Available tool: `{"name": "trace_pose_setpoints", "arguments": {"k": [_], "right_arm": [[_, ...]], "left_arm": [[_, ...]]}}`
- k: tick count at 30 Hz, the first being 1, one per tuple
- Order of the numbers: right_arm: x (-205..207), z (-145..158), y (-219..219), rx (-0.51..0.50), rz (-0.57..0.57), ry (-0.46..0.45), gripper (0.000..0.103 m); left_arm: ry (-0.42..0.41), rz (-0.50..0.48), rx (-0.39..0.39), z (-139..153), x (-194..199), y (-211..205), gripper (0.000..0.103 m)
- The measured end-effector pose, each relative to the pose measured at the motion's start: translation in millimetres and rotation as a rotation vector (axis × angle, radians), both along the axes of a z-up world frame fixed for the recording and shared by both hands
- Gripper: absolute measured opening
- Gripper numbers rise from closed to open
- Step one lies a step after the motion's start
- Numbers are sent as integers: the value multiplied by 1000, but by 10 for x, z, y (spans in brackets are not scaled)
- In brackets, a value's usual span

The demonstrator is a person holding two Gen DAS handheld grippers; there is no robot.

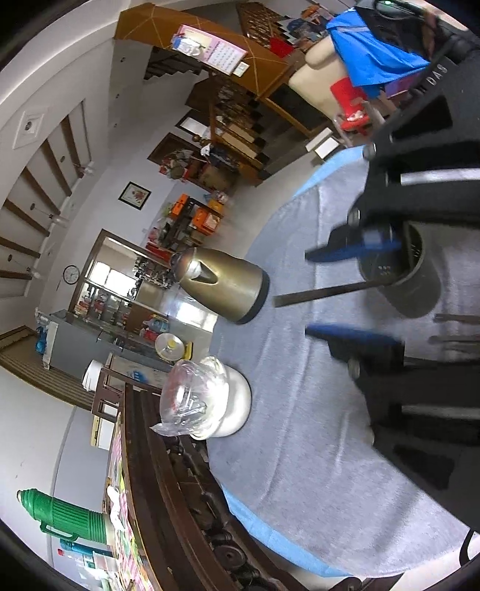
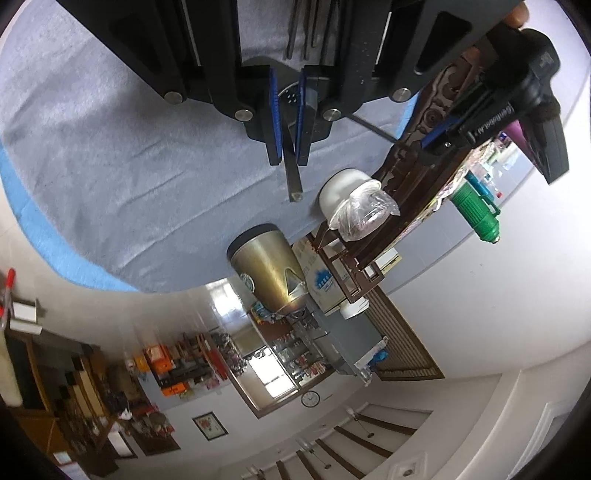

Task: Organize utensils
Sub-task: 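Raise the right tool from the cup and move it back over the chopsticks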

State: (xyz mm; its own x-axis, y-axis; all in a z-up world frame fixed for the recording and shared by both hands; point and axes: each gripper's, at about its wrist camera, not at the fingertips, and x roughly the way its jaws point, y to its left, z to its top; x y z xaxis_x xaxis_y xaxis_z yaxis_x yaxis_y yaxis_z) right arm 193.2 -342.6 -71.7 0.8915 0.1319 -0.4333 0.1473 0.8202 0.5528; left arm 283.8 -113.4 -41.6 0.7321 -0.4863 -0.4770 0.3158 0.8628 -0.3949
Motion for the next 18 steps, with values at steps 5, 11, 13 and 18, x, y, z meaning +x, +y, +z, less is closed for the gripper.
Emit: {"name": "trace_pose_setpoints", "arguments": {"k": [5, 11, 13, 18], "right_arm": [[-109, -29, -10, 11, 9, -16, 65], [-287, 22, 34, -25, 21, -63, 68], [-322, 18, 49, -27, 36, -63, 68], [-383, -33, 118, -39, 63, -37, 68]], "left_arm": [[-11, -16, 59, -8, -134, 26, 48], [-44, 2, 164, -16, -307, 25, 53], [-50, 10, 198, -22, -342, 30, 56], [-55, 38, 287, -58, -428, 40, 58]]}}
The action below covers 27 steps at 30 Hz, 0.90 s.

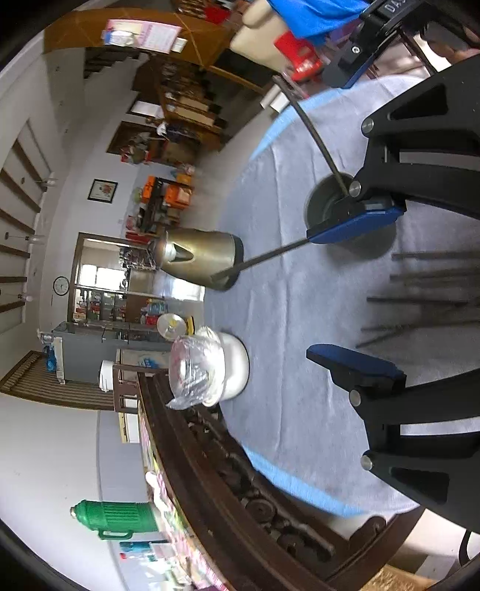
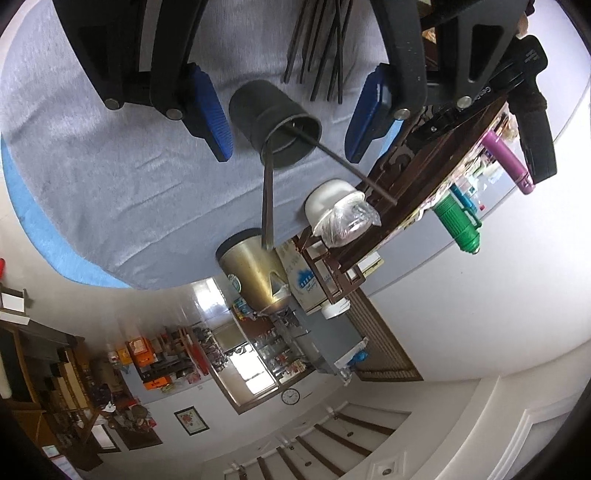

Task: Organize utensils
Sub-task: 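Raise the right tool from the cup and move it back over the chopsticks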

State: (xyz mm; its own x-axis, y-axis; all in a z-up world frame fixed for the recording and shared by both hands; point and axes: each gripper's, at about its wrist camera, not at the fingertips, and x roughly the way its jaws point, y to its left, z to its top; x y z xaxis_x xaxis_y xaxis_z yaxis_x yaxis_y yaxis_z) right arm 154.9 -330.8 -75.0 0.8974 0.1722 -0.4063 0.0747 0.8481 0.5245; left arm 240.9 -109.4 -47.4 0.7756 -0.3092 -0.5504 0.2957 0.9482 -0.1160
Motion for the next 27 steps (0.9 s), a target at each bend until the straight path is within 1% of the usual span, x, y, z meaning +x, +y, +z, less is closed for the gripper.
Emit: {"name": "trace_pose_setpoints", "arguments": {"k": [2, 10, 19, 27], "right_arm": [[-15, -25, 45, -10, 11, 13, 68], [-1, -200, 214, -20, 50, 74, 67], [67, -249, 444, -49, 93, 104, 67], [125, -331, 617, -66, 131, 142, 67]], "left_arm": [[6, 14, 36, -25, -28, -1, 58], [34, 59, 126, -122, -57, 78, 58], [99, 80, 163, -305, -79, 252, 58], [180, 83, 179, -543, -127, 428, 58]]}}
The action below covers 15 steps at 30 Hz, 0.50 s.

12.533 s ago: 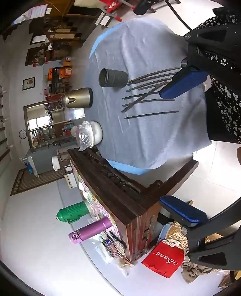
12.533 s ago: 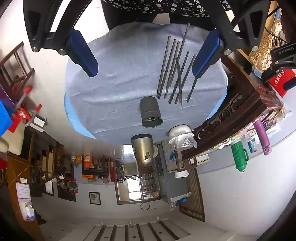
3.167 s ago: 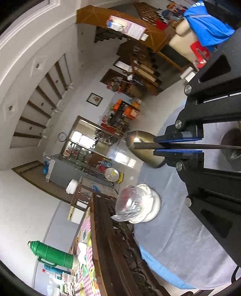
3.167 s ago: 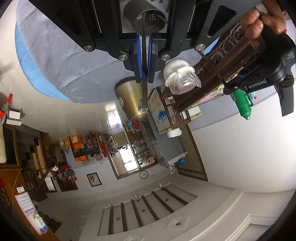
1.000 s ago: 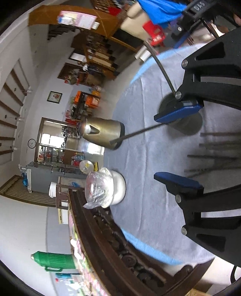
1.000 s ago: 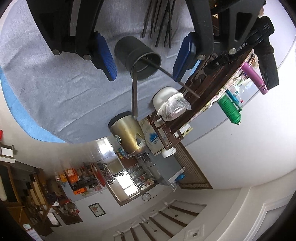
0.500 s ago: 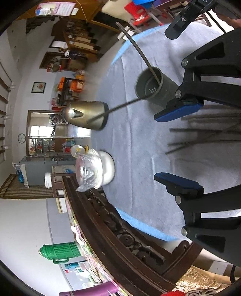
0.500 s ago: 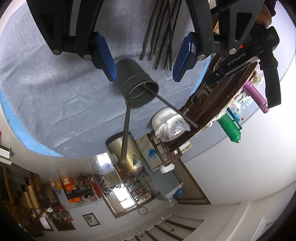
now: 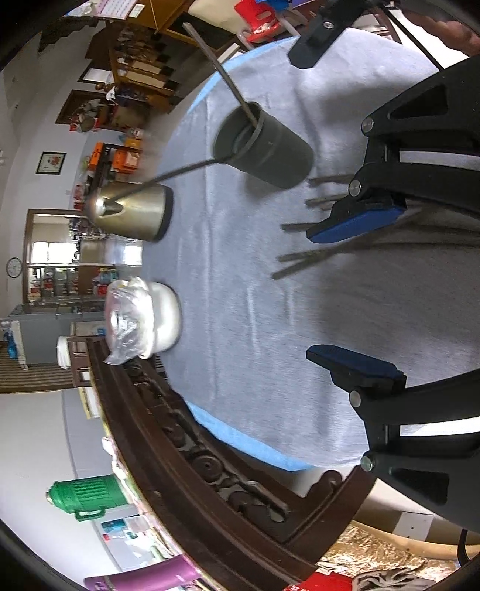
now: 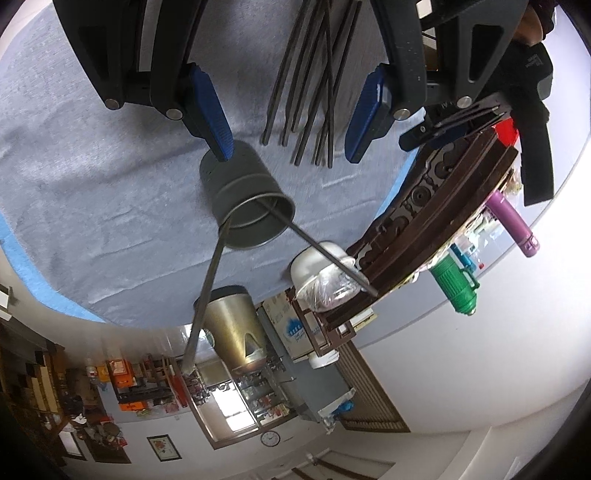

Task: Organize utensils
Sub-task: 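Raise the right tool from the cup and move it back over the chopsticks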

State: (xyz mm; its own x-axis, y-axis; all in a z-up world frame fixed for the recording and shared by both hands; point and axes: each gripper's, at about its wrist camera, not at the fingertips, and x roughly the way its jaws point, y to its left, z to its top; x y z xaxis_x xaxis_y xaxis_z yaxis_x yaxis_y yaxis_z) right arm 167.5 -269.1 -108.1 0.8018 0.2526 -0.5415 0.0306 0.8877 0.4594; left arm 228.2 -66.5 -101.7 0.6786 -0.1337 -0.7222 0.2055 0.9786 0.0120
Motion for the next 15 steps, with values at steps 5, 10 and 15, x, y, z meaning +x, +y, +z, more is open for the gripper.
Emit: {"name": "trace_pose_setpoints", "arguments": {"k": [5, 10, 15], "right_arm": [[26, -67, 120, -10, 28, 25, 67], [53, -132, 228, -20, 55, 52, 67], [62, -212, 273, -26, 70, 87, 66]], "left_arm": [[41, 3, 3, -128, -42, 106, 58], [81, -5, 9, -255, -109, 157, 58], [123, 10, 30, -430, -148, 297, 58]]}}
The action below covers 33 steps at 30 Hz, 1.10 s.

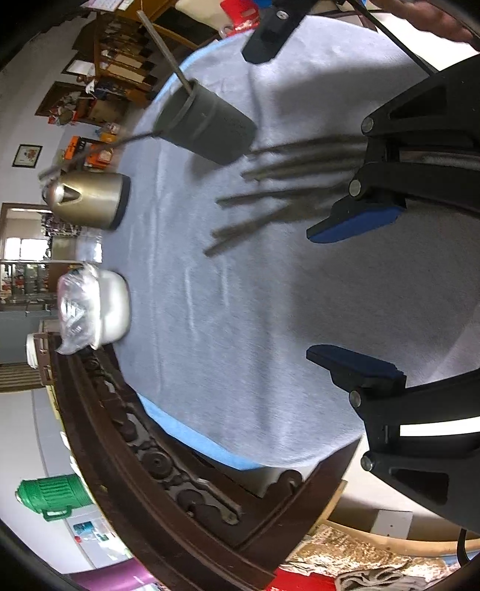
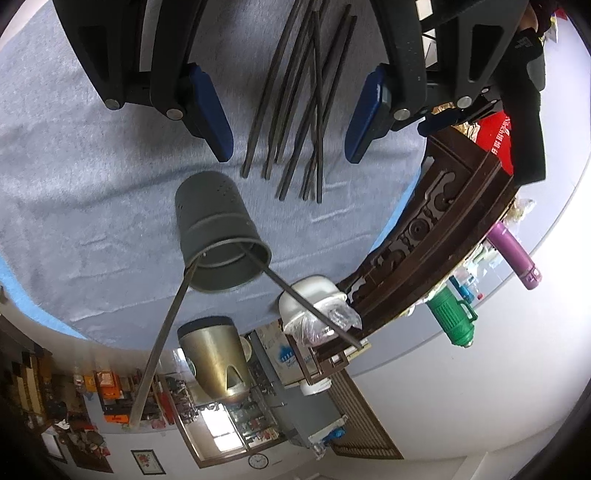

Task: Organize utensils
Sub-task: 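Raise the right tool from the cup and move it back over the chopsticks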

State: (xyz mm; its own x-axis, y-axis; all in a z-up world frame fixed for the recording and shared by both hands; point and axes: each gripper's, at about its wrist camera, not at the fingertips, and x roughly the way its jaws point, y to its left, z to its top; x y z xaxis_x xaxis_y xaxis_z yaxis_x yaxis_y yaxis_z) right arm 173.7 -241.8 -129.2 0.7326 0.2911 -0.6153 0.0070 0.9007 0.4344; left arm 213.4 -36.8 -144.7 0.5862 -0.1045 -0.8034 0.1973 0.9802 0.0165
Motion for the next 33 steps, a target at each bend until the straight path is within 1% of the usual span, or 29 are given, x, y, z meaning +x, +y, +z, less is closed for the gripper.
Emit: {"name": "trace_pose_setpoints", "arguments": {"k": [4, 6, 10, 11, 13, 17, 22, 24, 26, 31, 33], "right_arm": [[-19, -121, -15, 4, 5, 33, 65], [-29, -192, -33, 10, 6, 52, 63], [-33, -309, -53, 17, 14, 89, 48], [-34, -331, -58, 18, 15, 94, 45], [-36, -368, -69, 25, 17, 102, 43], [-46, -392, -95, 32, 13, 103, 43], [-56, -468, -178, 63, -7, 124, 43], [-60, -490, -205, 76, -11, 129, 43], [-65, -509, -223, 89, -14, 132, 43], [-81, -547, -237, 110, -6, 129, 43], [-95, -565, -247, 133, 3, 118, 43]], "left_arm": [[50, 29, 18, -177, -64, 168, 58], [72, 40, 28, -261, -104, 234, 58], [103, 58, 39, -360, -163, 322, 58], [108, 61, 33, -362, -166, 331, 58], [111, 63, 15, -349, -154, 337, 58], [101, 33, -31, -279, -149, 276, 58], [146, -21, -103, -298, -107, 140, 58], [169, -22, -139, -312, -39, 116, 58], [180, -17, -158, -315, 50, 104, 58], [196, 15, -196, -321, 310, 87, 58], [202, 21, -206, -321, 403, 58, 58]]}}
